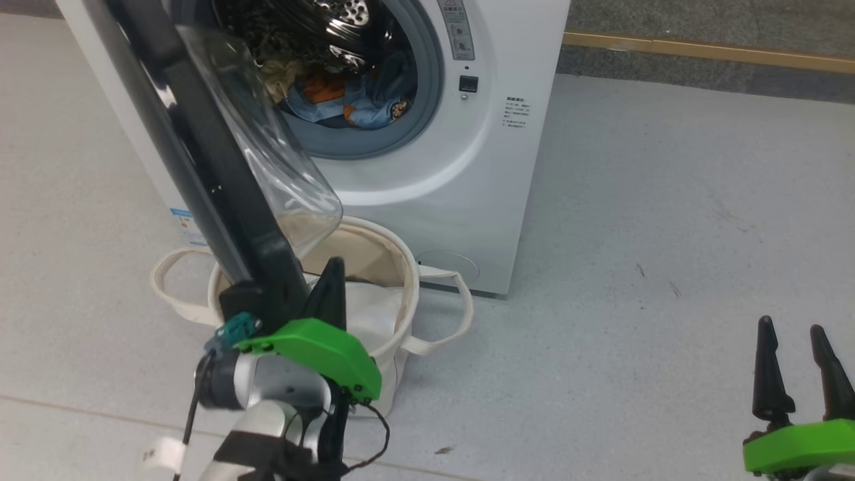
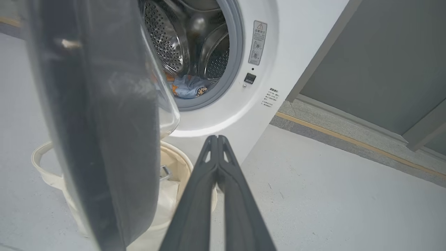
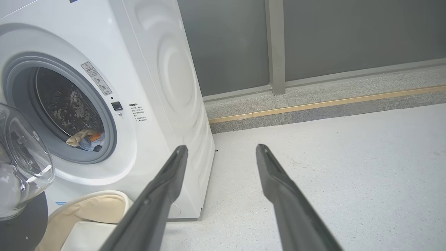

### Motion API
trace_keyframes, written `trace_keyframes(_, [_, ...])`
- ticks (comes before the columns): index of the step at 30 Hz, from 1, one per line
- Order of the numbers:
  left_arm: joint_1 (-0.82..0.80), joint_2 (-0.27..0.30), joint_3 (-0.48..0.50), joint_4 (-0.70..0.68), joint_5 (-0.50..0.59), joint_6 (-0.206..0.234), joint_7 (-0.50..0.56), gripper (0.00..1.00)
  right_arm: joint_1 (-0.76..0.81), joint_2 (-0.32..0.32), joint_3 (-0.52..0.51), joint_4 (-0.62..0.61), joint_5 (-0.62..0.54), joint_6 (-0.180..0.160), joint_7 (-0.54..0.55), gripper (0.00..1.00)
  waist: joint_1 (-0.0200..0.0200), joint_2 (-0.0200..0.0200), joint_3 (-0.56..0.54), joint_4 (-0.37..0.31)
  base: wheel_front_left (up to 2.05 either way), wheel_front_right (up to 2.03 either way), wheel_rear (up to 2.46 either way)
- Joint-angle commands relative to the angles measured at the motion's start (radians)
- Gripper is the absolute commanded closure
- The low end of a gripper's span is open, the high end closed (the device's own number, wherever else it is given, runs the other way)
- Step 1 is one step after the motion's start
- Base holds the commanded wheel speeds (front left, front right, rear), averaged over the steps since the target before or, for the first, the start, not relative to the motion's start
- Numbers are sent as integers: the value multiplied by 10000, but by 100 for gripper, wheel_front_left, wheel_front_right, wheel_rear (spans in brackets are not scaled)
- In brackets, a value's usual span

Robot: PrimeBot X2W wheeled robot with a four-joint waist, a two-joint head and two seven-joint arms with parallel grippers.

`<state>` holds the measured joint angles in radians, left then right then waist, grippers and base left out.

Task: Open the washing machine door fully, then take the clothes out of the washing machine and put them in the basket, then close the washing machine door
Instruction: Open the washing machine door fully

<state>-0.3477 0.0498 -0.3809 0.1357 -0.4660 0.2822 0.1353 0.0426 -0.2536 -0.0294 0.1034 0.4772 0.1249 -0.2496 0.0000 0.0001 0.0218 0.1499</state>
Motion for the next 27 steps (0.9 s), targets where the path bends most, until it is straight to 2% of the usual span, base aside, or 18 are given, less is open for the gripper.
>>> trace_keyframes(1, [-511, 9, 260, 24, -414, 166, -438, 100, -398, -292, 181, -308, 32, 58, -122, 0, 0, -1, 20, -36, 0, 0, 0])
trace_keyframes(4, [-732, 7, 221, 857, -1126, 390, -1217, 100, -439, -284, 226, -293, 42, 58, -122, 0, 0, -1, 25, -49, 0, 0, 0])
trace_keyframes(13, [-1344, 6, 129, 2370, -1956, 680, -2777, 100, -509, -261, 349, -337, 7, 58, -122, 0, 0, -1, 152, 44, 0, 0, 0])
trace_keyframes(19, [-1554, 6, 36, 2656, -2209, 901, -3334, 100, -671, -252, 443, -447, -4, 58, -122, 0, 0, -1, 354, 478, 0, 0, 0])
trace_keyframes(27, [-1531, 96, -43, 2619, -1932, 1223, -3543, 100, -751, -207, 430, -443, -54, 58, -122, 0, 0, -1, 404, 1357, 0, 0, 0])
